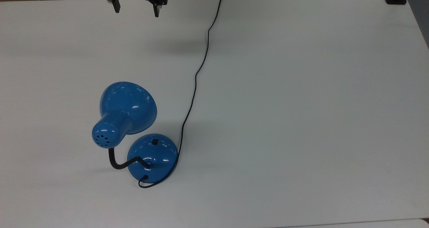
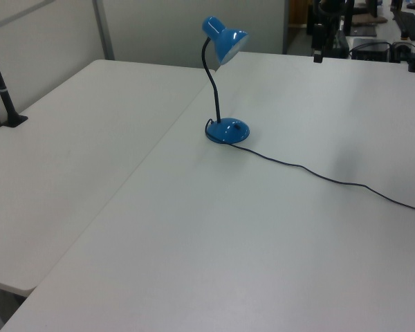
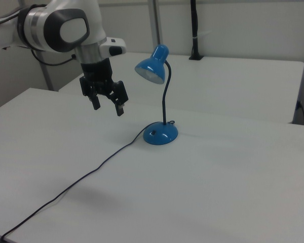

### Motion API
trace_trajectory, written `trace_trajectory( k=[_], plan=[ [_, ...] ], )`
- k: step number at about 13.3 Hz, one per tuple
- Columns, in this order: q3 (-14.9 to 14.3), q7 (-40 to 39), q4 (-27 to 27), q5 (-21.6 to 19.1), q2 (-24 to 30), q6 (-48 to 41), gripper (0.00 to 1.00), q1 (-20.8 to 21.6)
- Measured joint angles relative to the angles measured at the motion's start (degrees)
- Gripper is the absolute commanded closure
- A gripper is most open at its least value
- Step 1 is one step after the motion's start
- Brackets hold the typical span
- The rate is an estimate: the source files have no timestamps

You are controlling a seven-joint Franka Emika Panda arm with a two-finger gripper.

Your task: Turn on the lamp

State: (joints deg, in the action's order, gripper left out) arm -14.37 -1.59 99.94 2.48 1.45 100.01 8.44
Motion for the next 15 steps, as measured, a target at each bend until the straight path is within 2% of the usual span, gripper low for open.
trace_trajectory(
  k=[15],
  plan=[
    [0.0,0.0,-0.1,0.0,-0.2,0.0,0.00,-0.9]
  ],
)
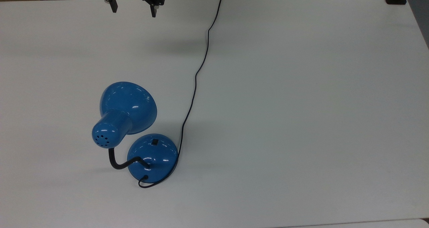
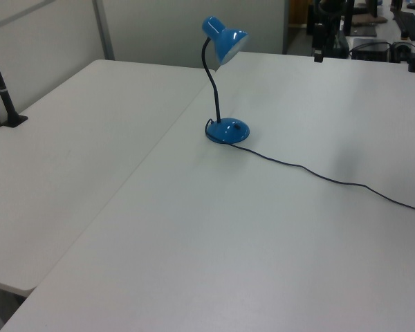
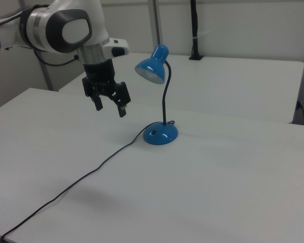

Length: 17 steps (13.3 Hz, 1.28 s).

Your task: Turn on the lamp

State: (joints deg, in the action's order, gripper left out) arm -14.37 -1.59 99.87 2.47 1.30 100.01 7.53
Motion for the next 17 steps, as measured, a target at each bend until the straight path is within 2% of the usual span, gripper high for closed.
trace_trajectory(
  k=[2,6,8,10,11,12,14,17],
  plan=[
    [0.4,0.0,-0.3,0.0,-0.2,0.0,0.00,-0.8],
    [4.5,0.0,-1.1,0.0,-1.0,0.0,0.00,-4.6],
    [4.9,0.0,-1.3,0.0,-1.6,0.0,0.10,-4.6],
    [5.1,0.0,-1.5,0.0,-2.0,0.0,0.28,-4.7],
    [5.1,0.0,-1.5,0.0,-2.1,0.0,0.55,-4.7],
    [5.2,-0.1,-1.6,0.0,-2.2,0.0,0.89,-4.8],
    [5.2,-3.0,-1.7,-0.2,-2.3,0.0,1.00,-4.8],
    [5.3,-5.5,-2.4,-2.5,-3.5,2.8,1.00,-4.9]
  ],
)
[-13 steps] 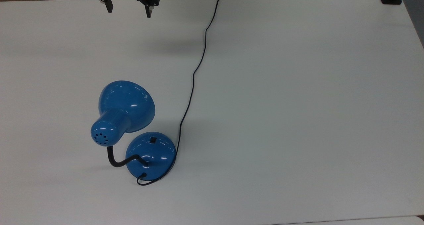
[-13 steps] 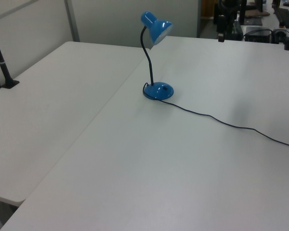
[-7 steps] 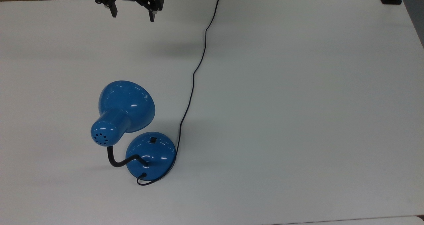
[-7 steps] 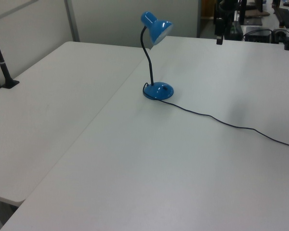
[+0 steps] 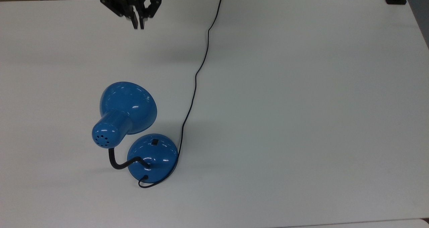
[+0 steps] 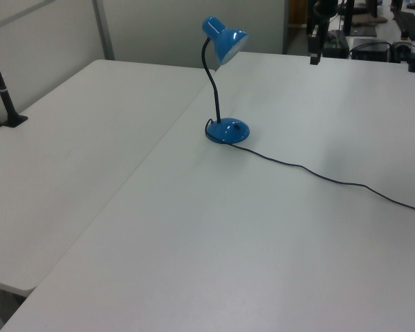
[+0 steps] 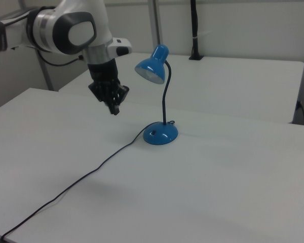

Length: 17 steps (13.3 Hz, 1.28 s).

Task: Turn on the lamp
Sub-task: 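Move the gripper down toward the switch on the blue lamp base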

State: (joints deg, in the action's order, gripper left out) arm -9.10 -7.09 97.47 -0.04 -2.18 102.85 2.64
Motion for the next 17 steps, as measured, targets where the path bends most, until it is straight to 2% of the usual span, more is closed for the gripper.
trace_trajectory(
  k=[7,9,12,17],
  plan=[
    [0.4,1.7,-0.7,-0.6,-11.4,19.7,1.00,2.6],
    [0.4,2.5,-0.7,-2.0,-14.2,25.0,1.00,3.2],
    [0.4,3.6,-0.8,-3.6,-17.8,33.4,1.00,3.6],
    [0.4,3.9,-0.8,-3.6,-21.8,43.4,1.00,3.6]
  ],
)
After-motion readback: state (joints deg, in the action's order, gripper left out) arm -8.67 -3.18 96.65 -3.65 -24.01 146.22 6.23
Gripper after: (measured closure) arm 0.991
